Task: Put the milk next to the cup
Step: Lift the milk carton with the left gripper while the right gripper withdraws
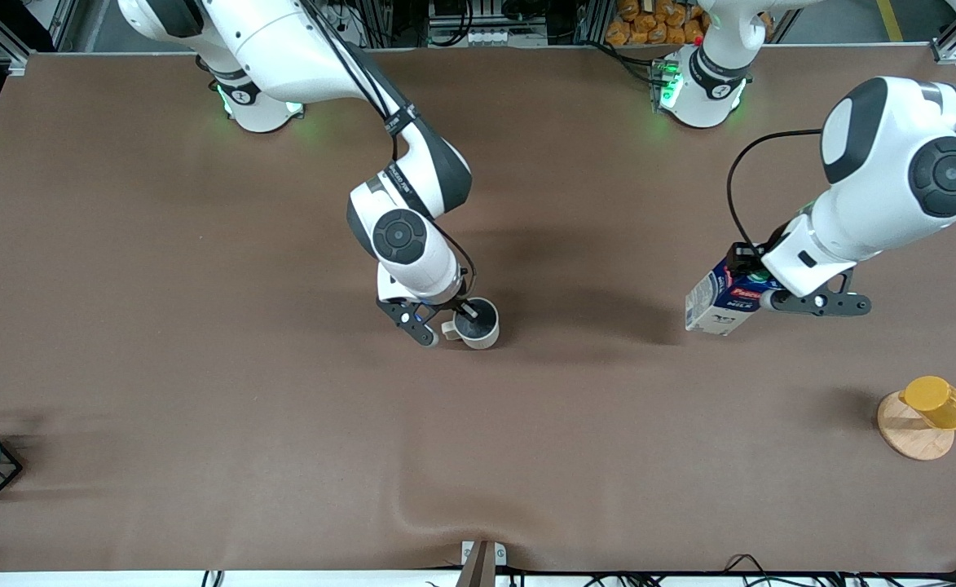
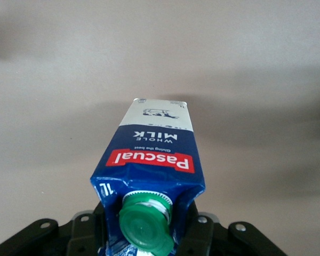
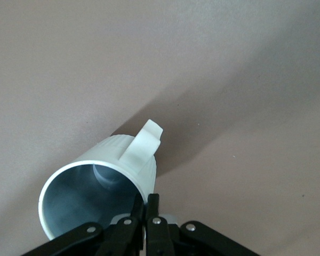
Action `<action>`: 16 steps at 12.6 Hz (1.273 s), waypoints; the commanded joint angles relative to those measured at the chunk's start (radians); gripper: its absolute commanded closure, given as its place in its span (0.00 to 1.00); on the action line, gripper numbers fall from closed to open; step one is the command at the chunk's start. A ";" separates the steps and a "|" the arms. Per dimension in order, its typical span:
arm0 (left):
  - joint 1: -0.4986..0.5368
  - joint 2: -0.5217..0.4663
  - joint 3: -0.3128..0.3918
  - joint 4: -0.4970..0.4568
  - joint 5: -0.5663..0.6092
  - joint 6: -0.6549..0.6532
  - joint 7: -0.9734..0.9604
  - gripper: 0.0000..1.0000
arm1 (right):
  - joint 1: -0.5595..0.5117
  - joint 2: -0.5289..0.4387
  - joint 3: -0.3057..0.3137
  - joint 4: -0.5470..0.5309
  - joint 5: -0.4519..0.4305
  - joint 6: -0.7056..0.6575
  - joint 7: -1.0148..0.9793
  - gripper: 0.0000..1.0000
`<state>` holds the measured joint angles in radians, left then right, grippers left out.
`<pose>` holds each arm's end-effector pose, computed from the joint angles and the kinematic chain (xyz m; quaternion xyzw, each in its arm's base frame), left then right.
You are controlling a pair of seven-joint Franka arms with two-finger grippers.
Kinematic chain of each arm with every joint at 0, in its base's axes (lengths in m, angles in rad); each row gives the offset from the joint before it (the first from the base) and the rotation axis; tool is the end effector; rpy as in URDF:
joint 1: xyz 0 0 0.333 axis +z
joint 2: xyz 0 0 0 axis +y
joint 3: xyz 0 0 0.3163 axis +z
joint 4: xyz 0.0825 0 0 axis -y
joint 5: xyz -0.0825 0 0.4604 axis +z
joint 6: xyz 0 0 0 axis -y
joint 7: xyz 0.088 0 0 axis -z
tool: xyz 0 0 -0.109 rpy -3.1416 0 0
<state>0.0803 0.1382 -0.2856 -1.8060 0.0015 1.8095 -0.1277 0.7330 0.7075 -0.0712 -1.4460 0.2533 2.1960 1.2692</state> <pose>0.6434 -0.1284 0.4275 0.9970 -0.0389 -0.0667 0.0078 0.6131 0.5005 0.2318 -0.9302 0.3572 0.0539 0.0649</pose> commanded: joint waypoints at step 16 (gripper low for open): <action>-0.091 0.047 -0.270 0.085 -0.011 -0.059 -0.439 0.44 | -0.403 -0.261 -0.022 0.154 -0.100 -0.574 -0.642 0.00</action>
<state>0.0424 0.1494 -0.5388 -1.7825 0.0002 1.7788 -0.4555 0.3953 0.4896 -0.1141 -1.2648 0.1786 1.6523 0.7696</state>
